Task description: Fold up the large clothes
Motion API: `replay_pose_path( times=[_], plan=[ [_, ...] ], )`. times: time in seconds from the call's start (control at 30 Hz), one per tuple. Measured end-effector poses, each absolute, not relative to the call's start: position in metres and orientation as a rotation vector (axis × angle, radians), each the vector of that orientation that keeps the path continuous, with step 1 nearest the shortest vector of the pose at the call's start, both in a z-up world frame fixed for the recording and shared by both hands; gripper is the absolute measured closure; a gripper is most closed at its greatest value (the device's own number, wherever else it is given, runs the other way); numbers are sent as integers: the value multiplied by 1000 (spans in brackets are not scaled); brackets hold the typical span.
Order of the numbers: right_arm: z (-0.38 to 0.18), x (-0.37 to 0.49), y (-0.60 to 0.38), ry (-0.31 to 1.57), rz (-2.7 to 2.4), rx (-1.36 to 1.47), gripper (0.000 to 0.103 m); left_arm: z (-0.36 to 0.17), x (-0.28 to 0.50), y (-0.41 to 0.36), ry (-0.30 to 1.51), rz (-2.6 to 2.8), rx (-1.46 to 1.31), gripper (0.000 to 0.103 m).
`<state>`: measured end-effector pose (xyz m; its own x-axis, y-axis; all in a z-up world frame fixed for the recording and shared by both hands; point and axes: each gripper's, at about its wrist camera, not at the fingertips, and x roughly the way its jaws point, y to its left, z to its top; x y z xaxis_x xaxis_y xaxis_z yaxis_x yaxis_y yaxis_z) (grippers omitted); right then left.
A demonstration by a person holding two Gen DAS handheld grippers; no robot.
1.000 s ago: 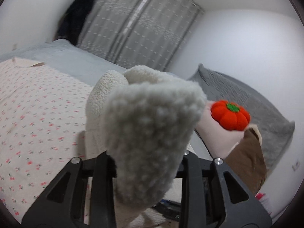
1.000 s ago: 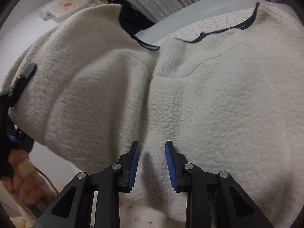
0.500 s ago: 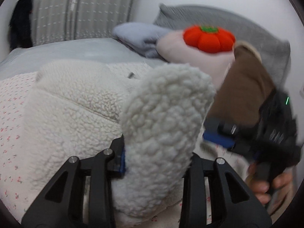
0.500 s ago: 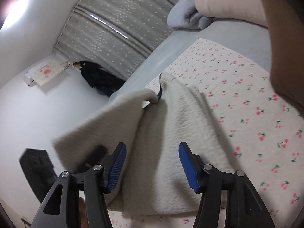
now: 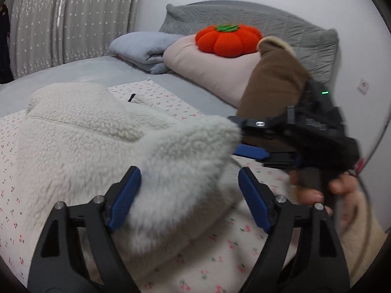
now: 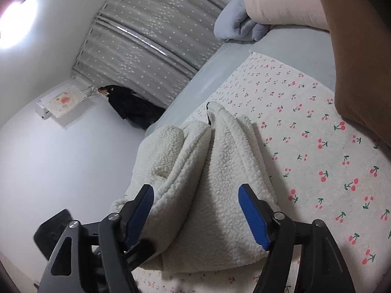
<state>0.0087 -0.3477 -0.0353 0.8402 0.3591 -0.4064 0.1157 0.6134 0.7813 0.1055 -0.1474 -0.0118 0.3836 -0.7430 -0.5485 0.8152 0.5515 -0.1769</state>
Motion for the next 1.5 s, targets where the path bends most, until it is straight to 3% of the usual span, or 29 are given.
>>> replay_pose_path(
  times=[0.17, 0.4, 0.57, 0.73, 0.77, 0.8, 0.97, 1.2, 1.43, 1.5],
  plan=[
    [-27, 7, -344, 577, 157, 883, 27, 6, 97, -100, 601, -1020, 99, 18],
    [30, 28, -332, 535, 330, 828, 25, 7, 153, -29, 649, -807, -47, 13],
    [51, 104, -288, 767, 476, 677, 25, -14, 185, -4, 717, -731, -189, 13],
    [8, 177, -260, 1095, 386, 571, 27, -35, 199, 15, 781, -681, -258, 13],
    [0, 184, -257, 1126, 388, 582, 44, -39, 204, 17, 794, -665, -274, 13],
    [-7, 189, -253, 1150, 420, 594, 70, -43, 208, 18, 802, -654, -288, 13],
    [18, 172, -241, 1030, 465, 583, 85, -46, 225, 21, 817, -604, -334, 14],
    [83, 106, -285, 803, 479, 582, 87, -25, 212, -16, 756, -710, -290, 14],
    [-5, 68, -389, 807, 329, 857, 85, -54, 198, -86, 833, -803, -199, 13],
    [-41, 66, -404, 857, 274, 896, 73, -64, 196, -95, 846, -797, -207, 11]
  ],
)
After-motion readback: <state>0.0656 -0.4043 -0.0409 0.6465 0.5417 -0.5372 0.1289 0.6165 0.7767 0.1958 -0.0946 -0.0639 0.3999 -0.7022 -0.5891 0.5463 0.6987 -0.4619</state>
